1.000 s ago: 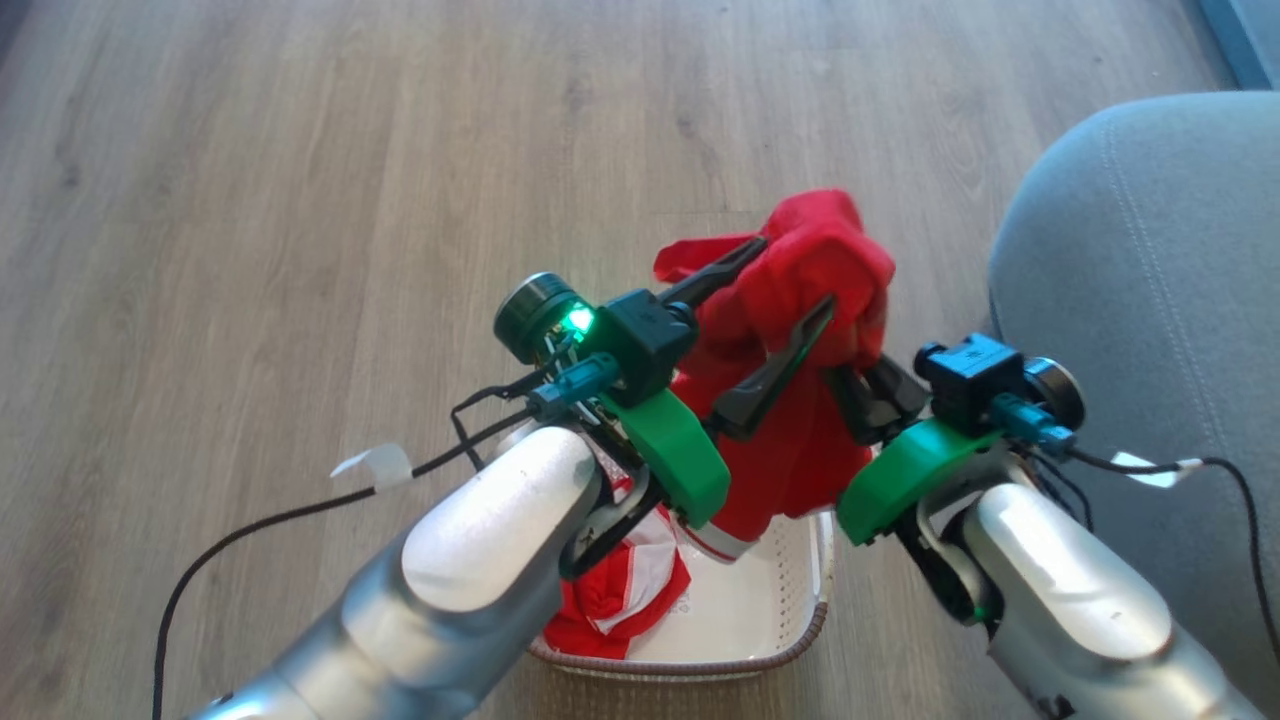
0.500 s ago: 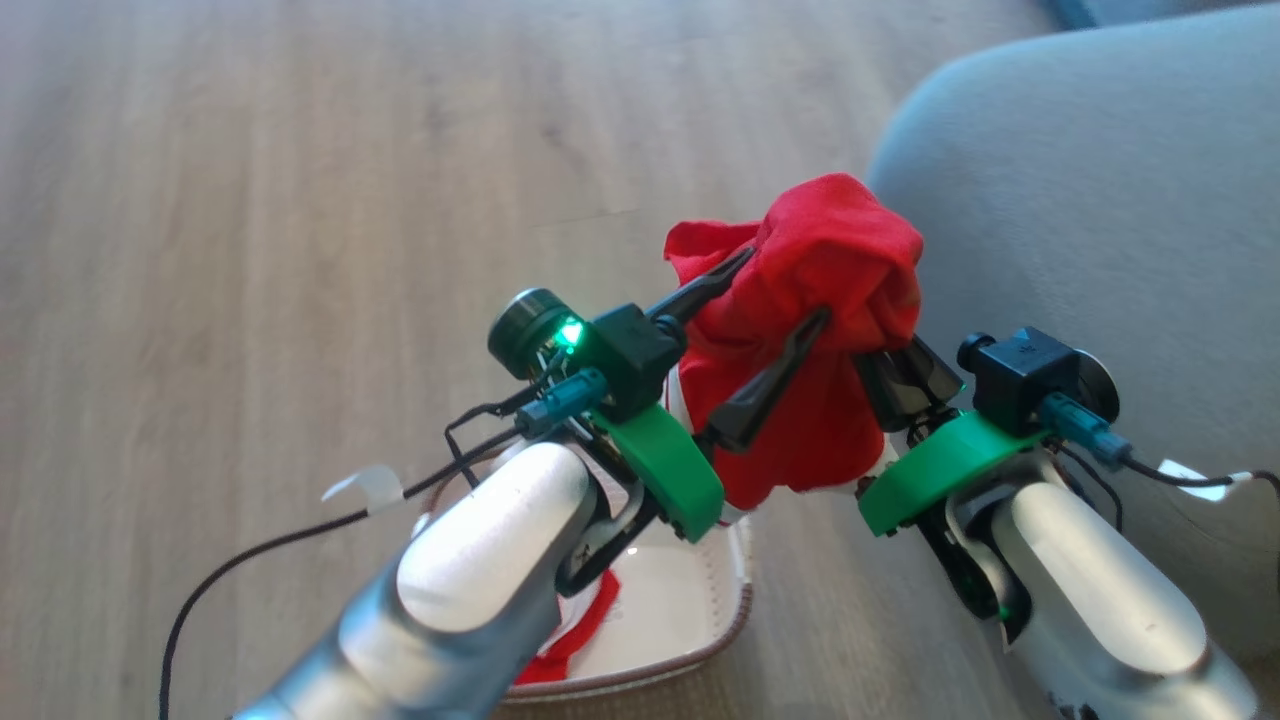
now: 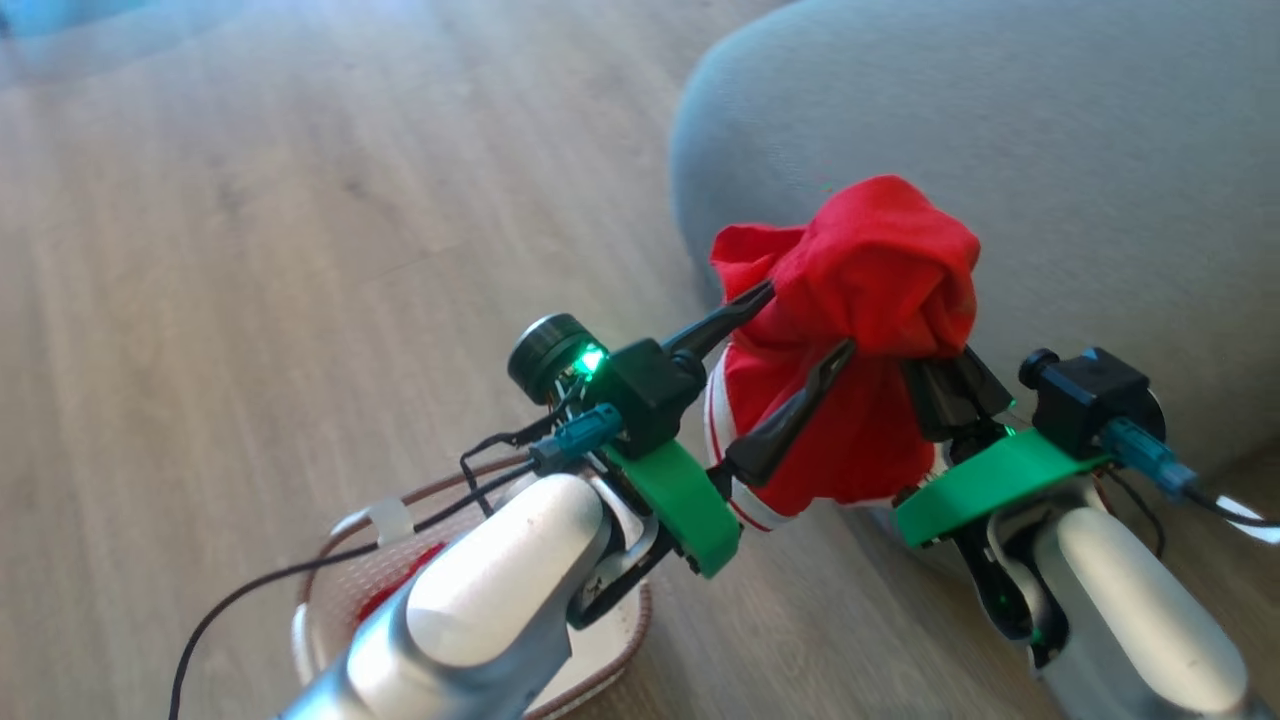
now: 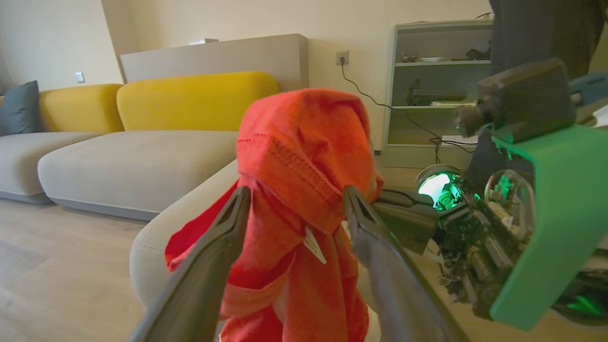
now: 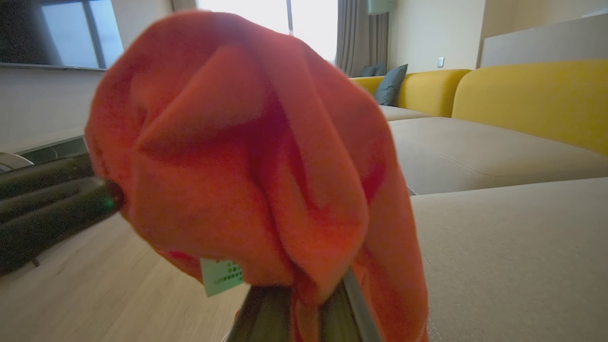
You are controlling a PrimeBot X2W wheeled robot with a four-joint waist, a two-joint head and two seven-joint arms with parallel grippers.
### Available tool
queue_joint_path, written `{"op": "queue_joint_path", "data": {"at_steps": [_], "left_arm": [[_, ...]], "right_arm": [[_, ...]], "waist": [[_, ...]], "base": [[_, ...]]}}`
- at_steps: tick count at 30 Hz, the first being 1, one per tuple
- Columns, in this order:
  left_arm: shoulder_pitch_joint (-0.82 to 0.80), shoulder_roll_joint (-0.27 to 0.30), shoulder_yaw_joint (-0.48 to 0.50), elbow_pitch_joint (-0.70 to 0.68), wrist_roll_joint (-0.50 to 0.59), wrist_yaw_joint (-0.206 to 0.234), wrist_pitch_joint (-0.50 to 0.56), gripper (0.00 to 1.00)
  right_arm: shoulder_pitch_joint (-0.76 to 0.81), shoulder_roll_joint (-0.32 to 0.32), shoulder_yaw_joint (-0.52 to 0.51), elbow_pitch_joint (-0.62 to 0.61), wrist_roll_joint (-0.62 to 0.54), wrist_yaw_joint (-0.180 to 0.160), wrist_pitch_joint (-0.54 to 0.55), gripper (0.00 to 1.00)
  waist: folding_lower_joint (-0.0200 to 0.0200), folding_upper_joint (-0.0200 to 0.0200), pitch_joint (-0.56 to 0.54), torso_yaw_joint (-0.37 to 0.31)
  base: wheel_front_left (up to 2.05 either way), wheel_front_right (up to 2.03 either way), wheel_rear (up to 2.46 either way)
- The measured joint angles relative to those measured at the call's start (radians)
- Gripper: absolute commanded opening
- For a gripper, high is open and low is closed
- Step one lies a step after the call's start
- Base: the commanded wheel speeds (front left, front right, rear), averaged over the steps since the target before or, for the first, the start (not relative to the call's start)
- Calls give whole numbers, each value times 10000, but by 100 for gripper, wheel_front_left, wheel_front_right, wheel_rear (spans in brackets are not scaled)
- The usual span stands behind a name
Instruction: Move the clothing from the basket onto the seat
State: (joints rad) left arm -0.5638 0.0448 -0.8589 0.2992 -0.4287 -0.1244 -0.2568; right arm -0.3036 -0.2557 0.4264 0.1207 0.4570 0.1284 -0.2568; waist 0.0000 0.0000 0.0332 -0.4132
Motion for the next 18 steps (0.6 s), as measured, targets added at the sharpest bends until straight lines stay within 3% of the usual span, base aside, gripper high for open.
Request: {"op": "queue_joint_path", "data": {"at_steps": [8, 18], "left_arm": [[255, 2, 12, -234, 238, 0, 0, 100], [209, 15, -570, -288, 525, 0, 0, 100]], "right_arm": [[553, 17, -558, -499, -249, 0, 0, 0], [140, 84, -2817, -293, -746, 0, 0, 0]], "waist": [[0, 0, 179, -975], [0, 0, 1223, -1015]], "base": [[0, 0, 0], [0, 0, 0]]}}
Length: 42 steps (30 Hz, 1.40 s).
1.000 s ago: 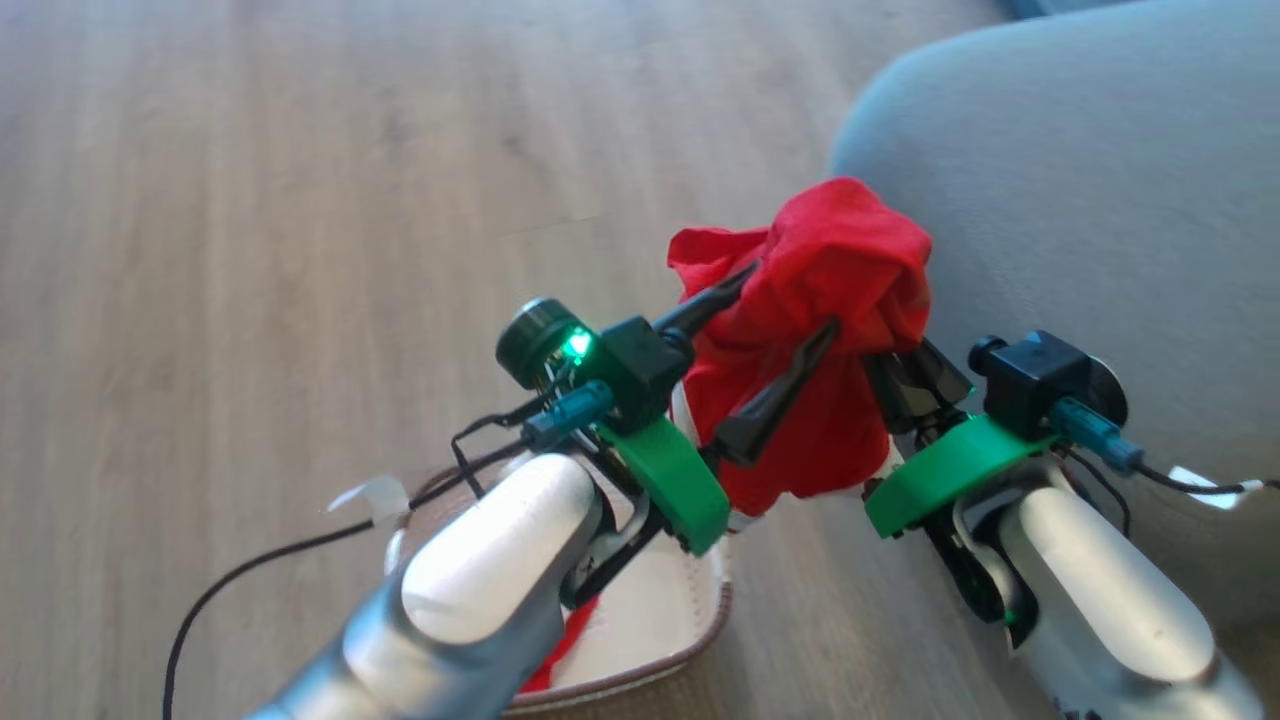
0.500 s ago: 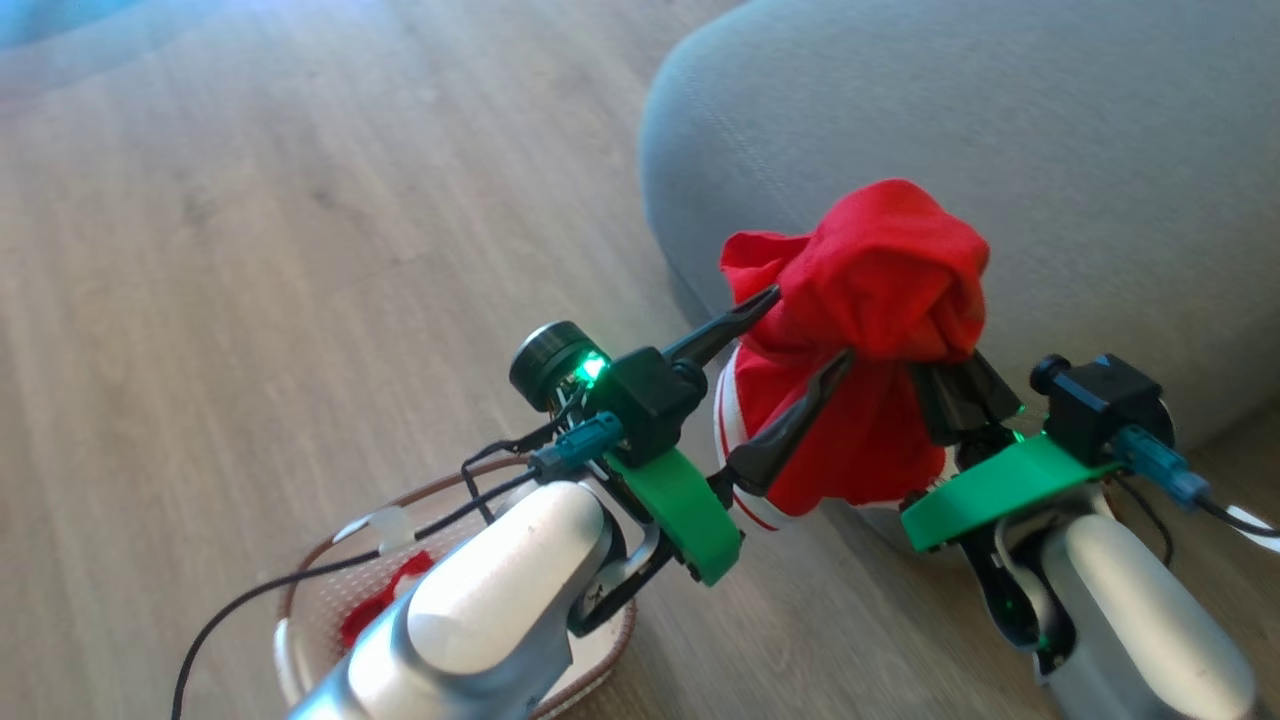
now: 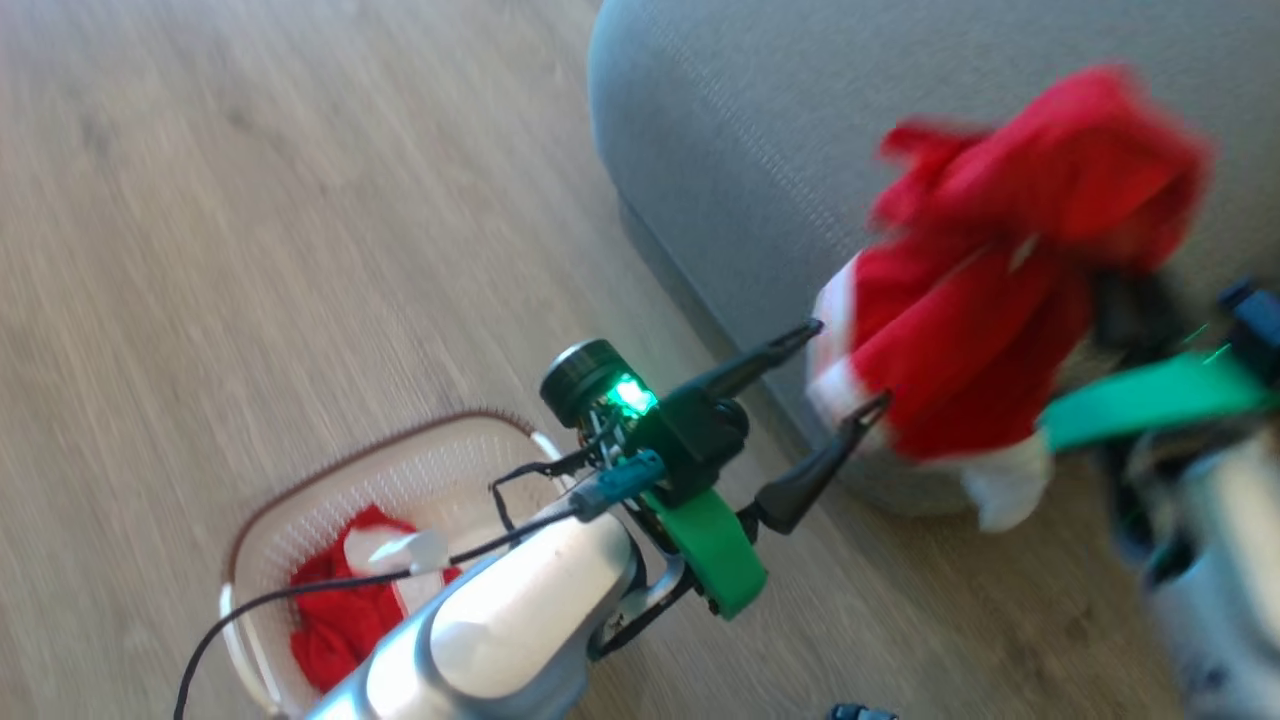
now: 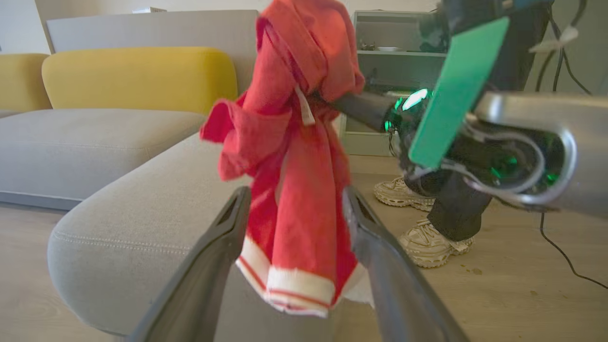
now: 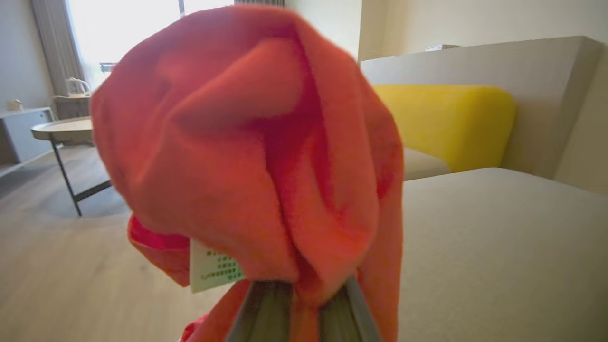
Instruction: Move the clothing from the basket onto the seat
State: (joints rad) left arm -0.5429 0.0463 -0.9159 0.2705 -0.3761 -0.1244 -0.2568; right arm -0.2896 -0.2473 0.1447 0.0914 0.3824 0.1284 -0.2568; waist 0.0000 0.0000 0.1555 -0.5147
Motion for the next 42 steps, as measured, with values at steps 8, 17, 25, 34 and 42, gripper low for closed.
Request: {"op": "queue_joint_path", "data": {"at_steps": [8, 17, 25, 34, 42], "left_arm": [[-789, 81, -633, 222, 50, 0, 0, 100], [-1551, 408, -1034, 328, 272, 0, 0, 100], [-1872, 545, -1141, 278, 431, 0, -2, 100], [-1986, 734, -1413, 194, 667, 0, -6, 100], [-1919, 823, -1436, 192, 683, 0, -8, 100]], "right_arm": [[-2974, -1170, -1894, 1948, -330, 0, 0, 0], [-5838, -2545, -3699, 4644, -811, 0, 0, 0], [-7494, -3568, -5043, 6332, -1526, 0, 0, 0], [-9503, -4366, -6268, 7333, -1808, 0, -2, 0], [-10930, -4922, -7386, 7049, -2339, 0, -4, 0]], "waist": [[0, 0, 1288, 578], [2, 0, 3125, 1502], [3, 0, 4313, 2174], [3, -1, 5520, 3120], [2, -1, 6207, 3909]], "base": [[0, 0, 0], [0, 0, 0], [0, 0, 0], [0, 0, 0], [0, 0, 0]]}}
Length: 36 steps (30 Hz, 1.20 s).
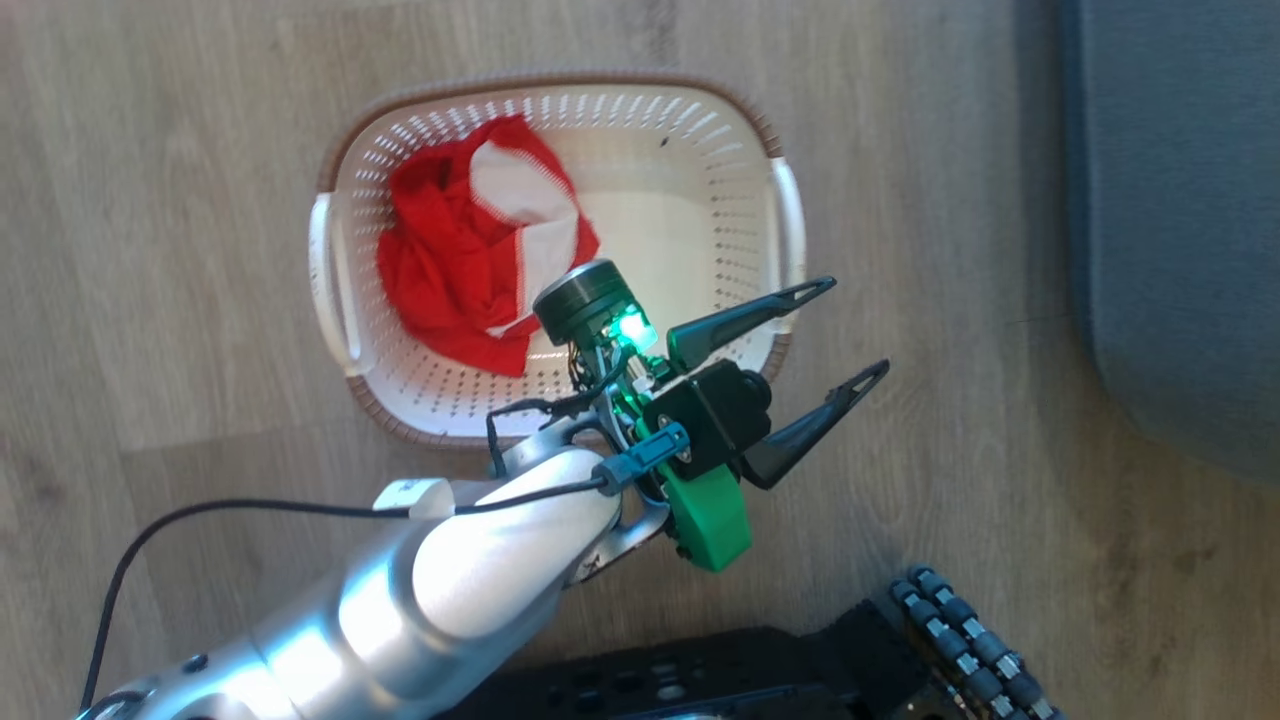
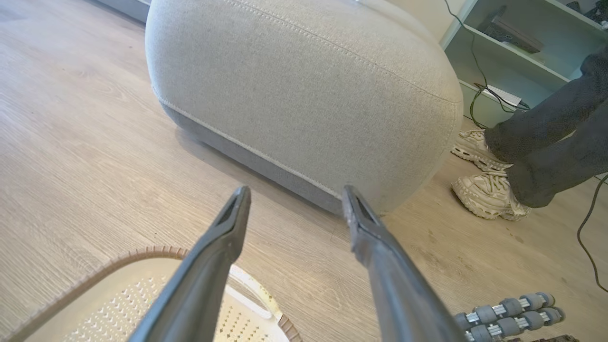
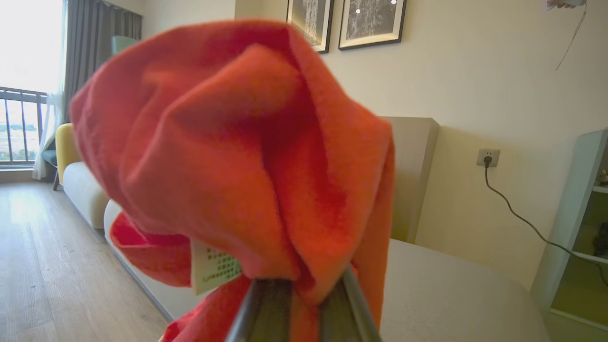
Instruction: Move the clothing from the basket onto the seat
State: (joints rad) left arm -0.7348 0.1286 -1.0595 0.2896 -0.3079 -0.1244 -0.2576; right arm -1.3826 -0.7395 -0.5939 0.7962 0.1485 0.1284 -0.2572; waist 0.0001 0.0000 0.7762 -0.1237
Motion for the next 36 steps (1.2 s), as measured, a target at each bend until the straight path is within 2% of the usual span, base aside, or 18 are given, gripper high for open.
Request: {"op": "queue_joint_path", "data": {"at_steps": [4, 7, 10, 18, 19, 20, 21, 30, 36], "left_arm": [[115, 19, 12, 2, 75, 0, 0, 100], [178, 19, 23, 8, 84, 0, 0, 100], [181, 27, 150, 10, 134, 0, 0, 100], [183, 61, 374, 35, 209, 0, 0, 100], [183, 54, 389, 35, 251, 0, 0, 100], [182, 40, 407, 29, 257, 0, 0, 100], [181, 25, 428, 29, 259, 0, 0, 100], [182, -203, 708, 8, 249, 0, 0, 100], [472, -366, 1131, 40, 249, 0, 0, 100]], "right_arm": [[-127, 174, -554, 635, -545, 0, 171, 0], [47, 447, -1559, 1593, -963, 0, 380, 0], [371, 451, -2240, 2385, -1469, 0, 662, 0], [484, 439, -2495, 3939, -2002, 0, 537, 0], [533, 414, -2506, 4073, -2000, 0, 466, 34], [600, 403, -2512, 4192, -1990, 0, 384, 93], [662, 403, -2452, 4307, -1971, 0, 318, 100], [1411, 485, -821, 4683, -1402, 0, 90, 100], [2578, 802, 500, 4192, -355, 0, 88, 100]], "waist": [[0, 0, 325, 224], [0, 0, 480, 400], [0, 0, 629, 506], [0, 0, 672, 581], [-1, 0, 636, 590], [0, 0, 598, 600], [0, 0, 550, 610], [-1, 0, -151, 681], [-1, 1, -937, 733]], "base": [[0, 0, 0], [0, 0, 0], [0, 0, 0], [0, 0, 0], [0, 0, 0], [0, 0, 0], [0, 0, 0], [0, 0, 0], [0, 0, 0]]}}
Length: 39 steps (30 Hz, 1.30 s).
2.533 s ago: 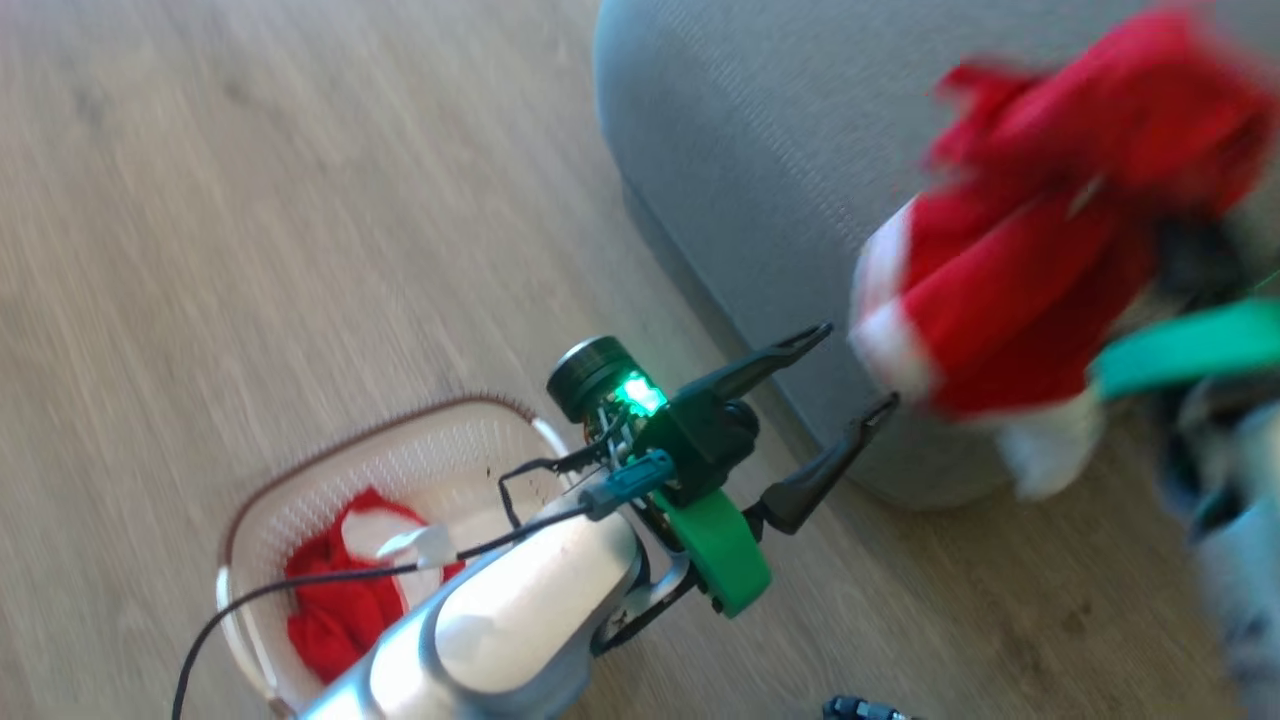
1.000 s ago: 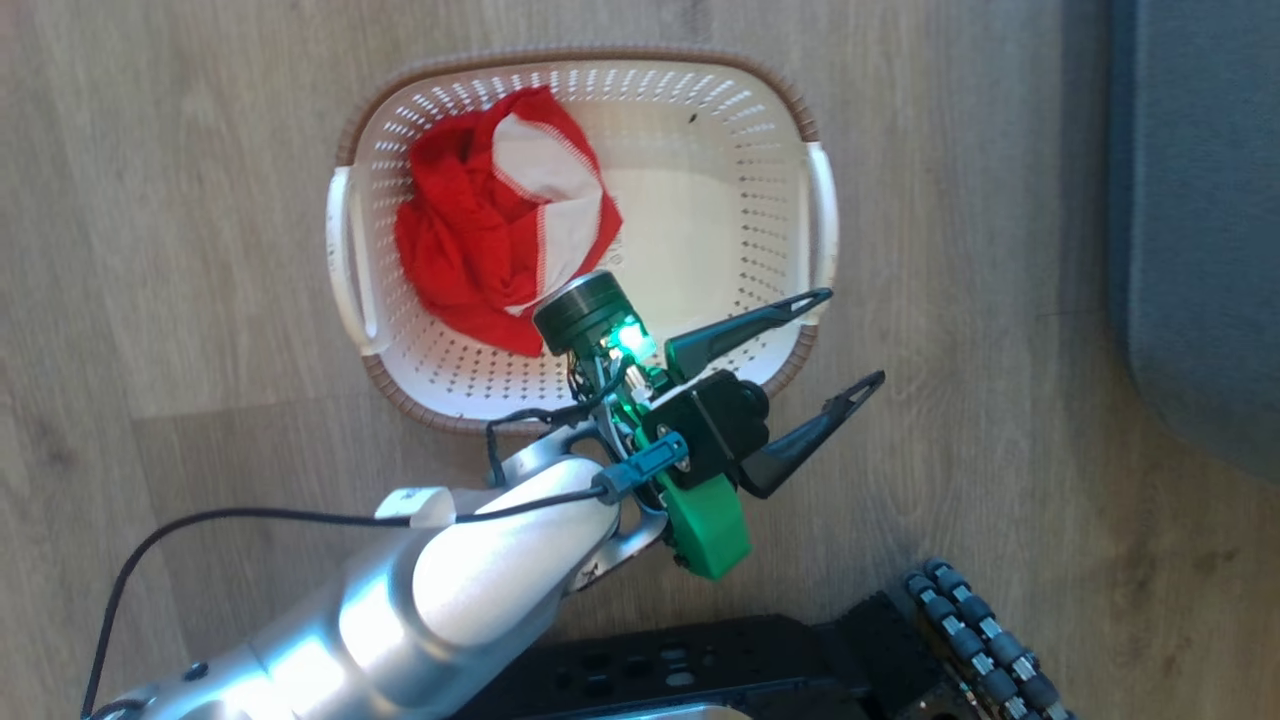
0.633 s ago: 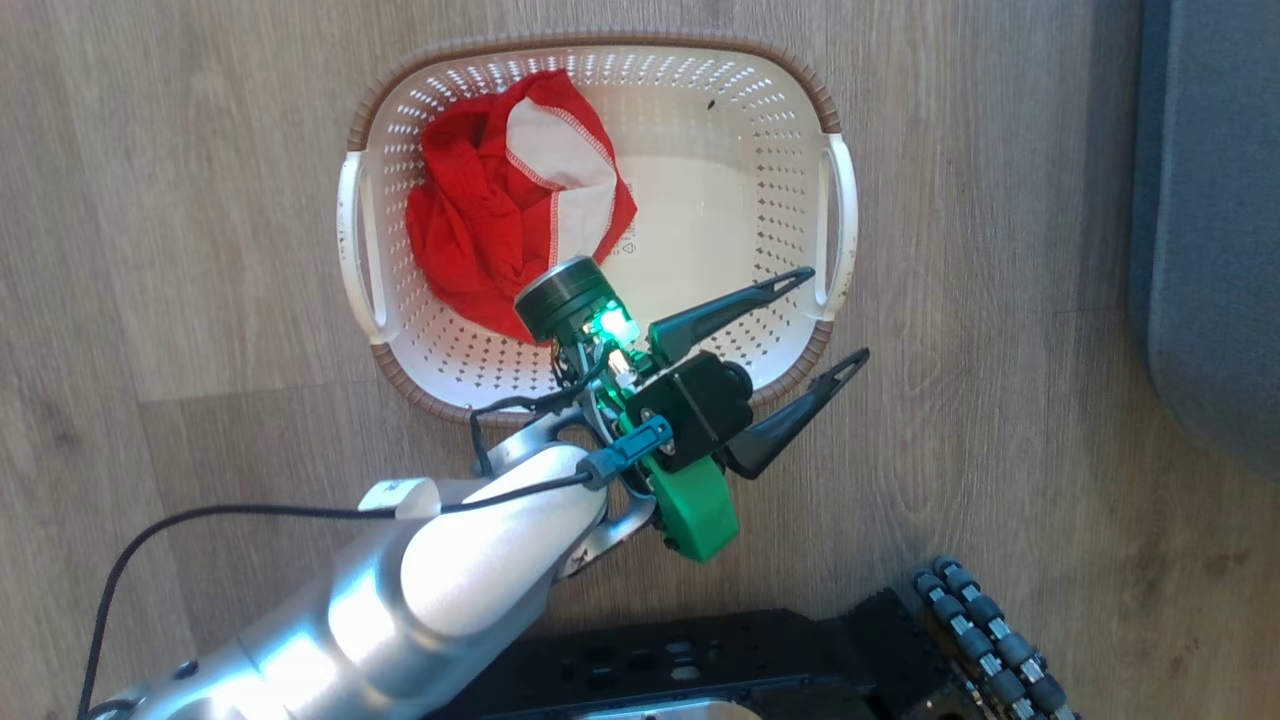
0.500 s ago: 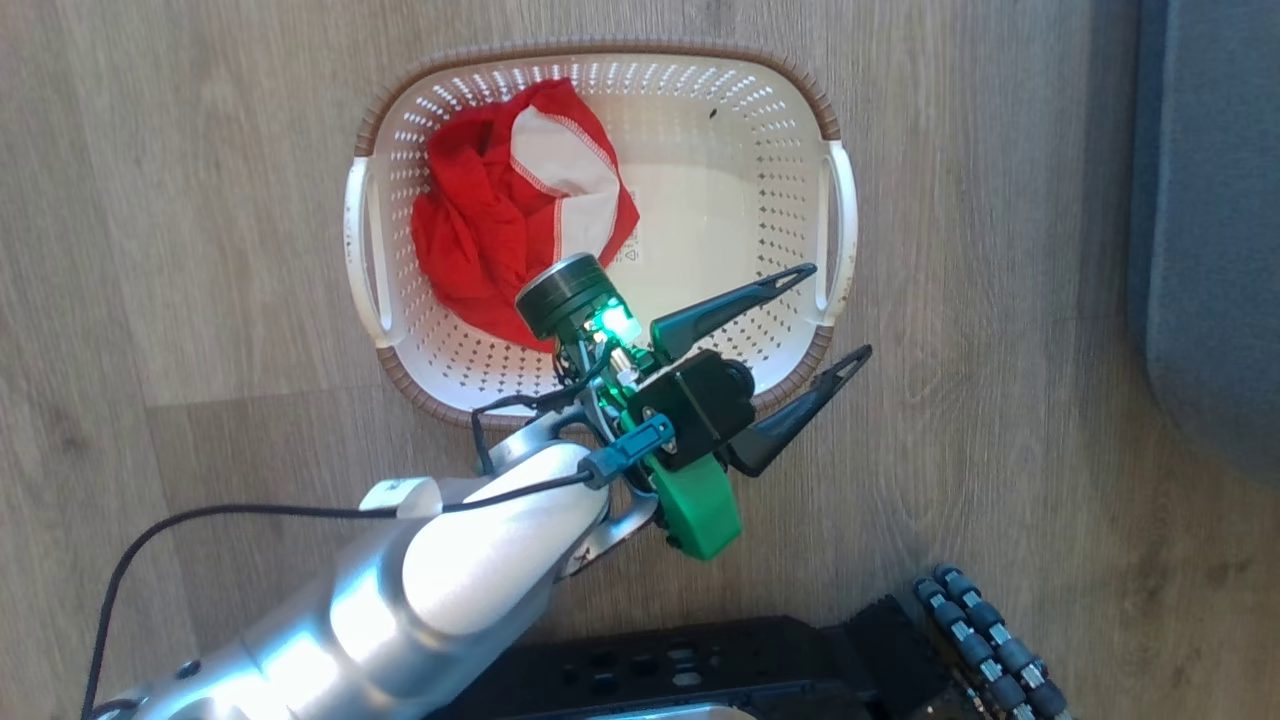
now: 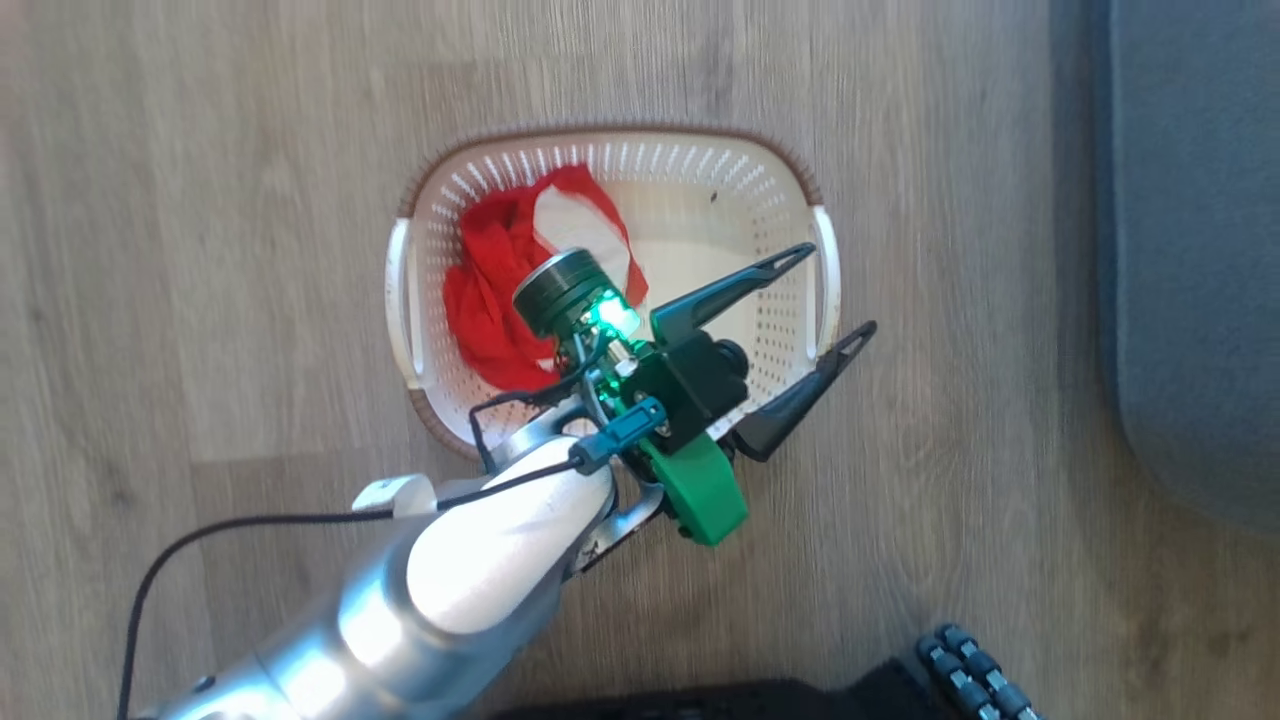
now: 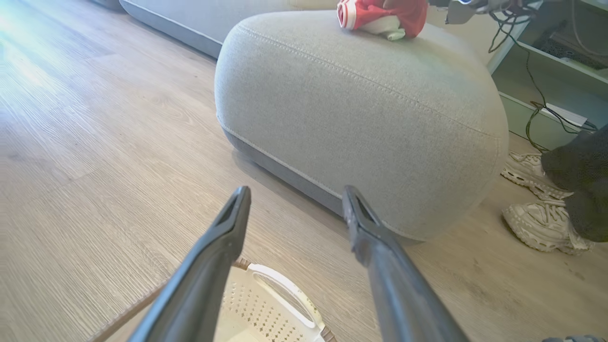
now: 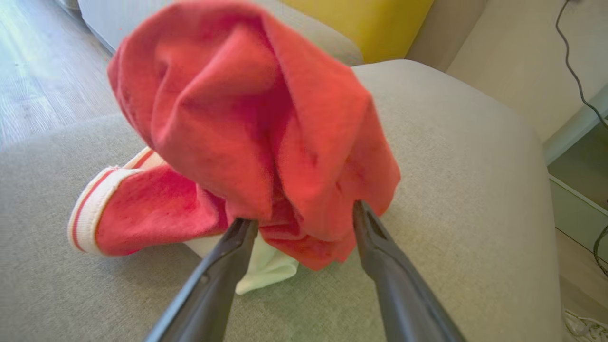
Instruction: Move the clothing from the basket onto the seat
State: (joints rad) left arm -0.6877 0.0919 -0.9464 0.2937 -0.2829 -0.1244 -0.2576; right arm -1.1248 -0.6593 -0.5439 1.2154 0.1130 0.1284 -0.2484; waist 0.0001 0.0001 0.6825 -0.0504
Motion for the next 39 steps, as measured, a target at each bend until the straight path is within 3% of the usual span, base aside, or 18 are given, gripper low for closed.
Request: {"op": "queue_joint_path", "data": {"at_steps": [5, 11, 16, 25, 32, 39], "left_arm": [[376, -113, 477, 86, 0, 0, 0, 100], [1037, -184, 1078, 272, 0, 0, 0, 100], [1531, -219, 1643, 395, 10, 0, 0, 100], [2656, -332, 3283, 569, 272, 0, 0, 100], [3638, -370, 5079, 677, 531, 0, 4, 100], [4451, -403, 6473, 617, 807, 21, 8, 100]], "right_arm": [[1453, 123, 1045, -1204, 1237, 0, -2, 100], [3432, 754, 2289, -2934, 2982, 0, -4, 100], [4398, 1055, 2736, -3994, 3572, 0, -4, 100], [5525, 2399, 3423, -6034, 3591, 0, -12, 100], [6623, 3914, 4219, -7432, 2892, 0, -12, 100], [7532, 4447, 5118, -8109, 2654, 0, -12, 100]], "waist": [[-1, 0, -772, 61], [-1, 0, -1746, 127], [-1, 0, -2381, 181], [-1, 0, -3680, 454], [-1, 0, -4676, 869], [-2, 0, -5412, 1120]], "base": [[0, 0, 0], [0, 0, 0], [0, 0, 0], [0, 0, 0], [0, 0, 0], [0, 0, 0]]}}
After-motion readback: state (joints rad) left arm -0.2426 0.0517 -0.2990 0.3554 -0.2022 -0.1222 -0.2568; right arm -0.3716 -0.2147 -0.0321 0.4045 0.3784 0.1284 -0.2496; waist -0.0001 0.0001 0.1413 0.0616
